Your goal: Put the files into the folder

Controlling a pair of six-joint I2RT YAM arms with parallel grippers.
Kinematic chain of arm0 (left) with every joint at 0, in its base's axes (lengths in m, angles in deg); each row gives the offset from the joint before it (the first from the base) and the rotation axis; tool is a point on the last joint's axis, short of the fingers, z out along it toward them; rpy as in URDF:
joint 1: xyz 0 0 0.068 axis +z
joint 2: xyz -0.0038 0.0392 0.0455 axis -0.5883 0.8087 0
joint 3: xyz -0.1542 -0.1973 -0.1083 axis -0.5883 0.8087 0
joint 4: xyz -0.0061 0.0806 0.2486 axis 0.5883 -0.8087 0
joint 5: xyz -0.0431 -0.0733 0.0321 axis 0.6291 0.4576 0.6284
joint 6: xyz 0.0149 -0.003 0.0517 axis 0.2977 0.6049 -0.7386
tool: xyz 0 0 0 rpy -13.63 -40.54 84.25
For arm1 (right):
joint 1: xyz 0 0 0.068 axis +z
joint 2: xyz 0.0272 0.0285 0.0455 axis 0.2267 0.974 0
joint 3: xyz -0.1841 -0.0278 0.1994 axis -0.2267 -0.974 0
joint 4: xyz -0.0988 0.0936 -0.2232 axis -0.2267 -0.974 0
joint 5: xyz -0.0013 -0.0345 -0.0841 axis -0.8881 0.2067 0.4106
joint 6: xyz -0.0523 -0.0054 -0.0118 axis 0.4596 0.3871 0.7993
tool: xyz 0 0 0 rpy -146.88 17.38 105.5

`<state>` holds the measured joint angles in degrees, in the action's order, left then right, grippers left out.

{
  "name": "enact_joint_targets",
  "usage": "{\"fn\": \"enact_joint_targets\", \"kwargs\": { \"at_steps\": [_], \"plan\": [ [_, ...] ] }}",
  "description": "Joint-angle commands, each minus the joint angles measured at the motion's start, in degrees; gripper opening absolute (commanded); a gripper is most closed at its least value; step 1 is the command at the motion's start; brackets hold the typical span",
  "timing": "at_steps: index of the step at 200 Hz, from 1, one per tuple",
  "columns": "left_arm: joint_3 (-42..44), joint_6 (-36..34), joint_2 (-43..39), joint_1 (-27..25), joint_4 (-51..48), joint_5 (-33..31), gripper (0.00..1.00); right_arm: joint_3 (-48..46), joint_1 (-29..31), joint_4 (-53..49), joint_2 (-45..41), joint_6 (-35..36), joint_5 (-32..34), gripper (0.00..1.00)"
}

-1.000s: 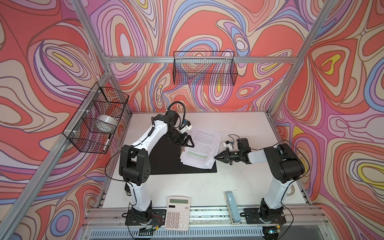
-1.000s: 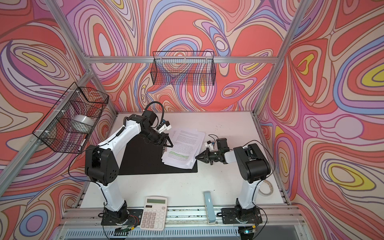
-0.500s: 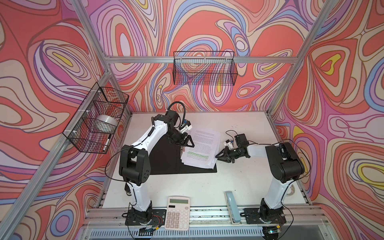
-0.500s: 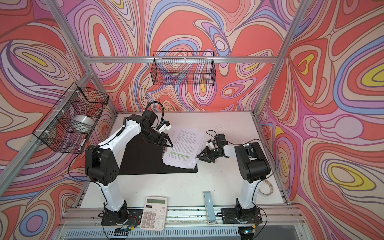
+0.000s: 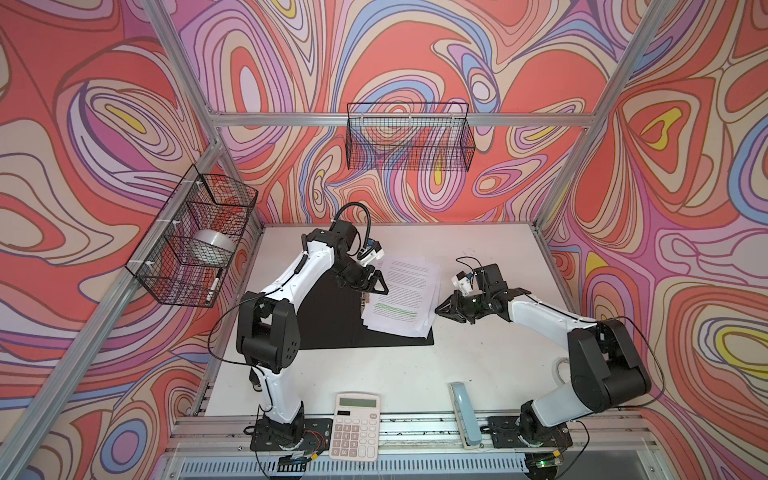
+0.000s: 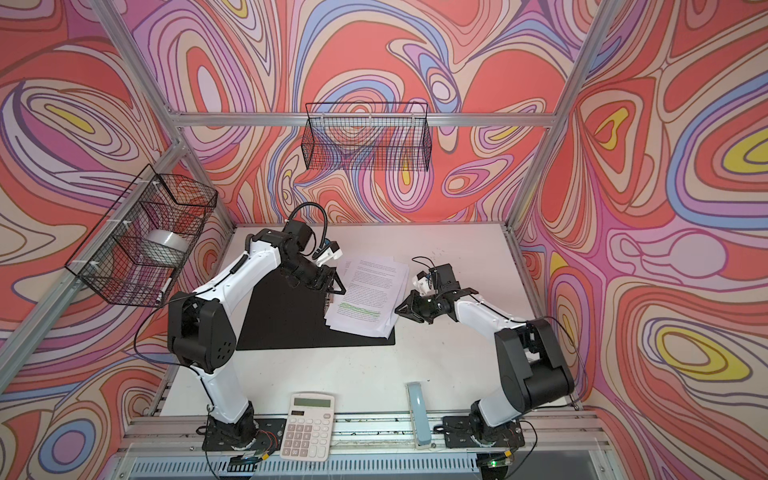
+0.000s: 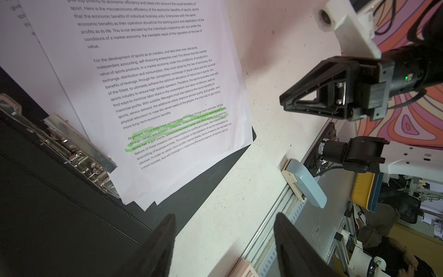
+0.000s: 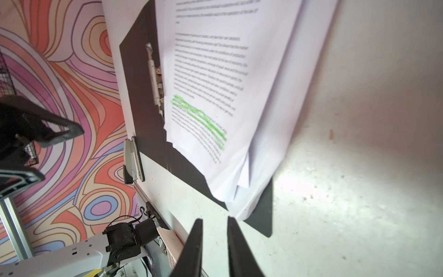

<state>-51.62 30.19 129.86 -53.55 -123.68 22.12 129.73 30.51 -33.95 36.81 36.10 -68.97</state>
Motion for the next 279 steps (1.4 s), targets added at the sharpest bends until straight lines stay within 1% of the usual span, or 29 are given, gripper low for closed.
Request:
{"fn": "enact_joint_targets", "kwargs": {
  "at_steps": [1,27,51,102,158,217,240,279],
  "plan": [
    [-0.37,-1.89,-2.0,0.07,-1.88,-0.13,0.66,-4.74,2.6,2.98,-2.81,-4.63,2.0,0.12],
    [-0.48,-1.65,-1.68,0.03,-2.24,0.03,0.66,-7.66,5.09,8.12,-3.95,-7.41,3.12,0.09],
    [-0.36,-1.37,-1.55,0.03,-2.69,0.15,0.66,-7.85,6.27,10.59,-1.09,-7.69,4.15,0.08],
    [-0.09,-1.04,-1.81,0.07,-2.34,-0.33,0.66,-6.62,6.55,14.25,6.55,-6.98,4.12,0.08],
    [-0.57,-0.66,-1.65,0.03,-2.25,-0.25,0.66,-5.43,6.75,16.09,9.74,-6.81,3.71,0.08],
    [0.0,-0.65,-1.7,0.04,-2.16,0.17,0.66,-2.77,6.83,13.38,13.41,-4.97,3.84,0.09],
    [0.15,-0.62,-1.82,0.07,-2.09,0.08,0.66,-0.79,7.01,9.29,14.61,-3.03,5.1,0.09],
    [0.22,-0.8,-1.85,-0.06,-1.59,-0.58,0.66,2.52,7.59,2.13,15.36,0.29,7.16,0.13]
  ]
}}
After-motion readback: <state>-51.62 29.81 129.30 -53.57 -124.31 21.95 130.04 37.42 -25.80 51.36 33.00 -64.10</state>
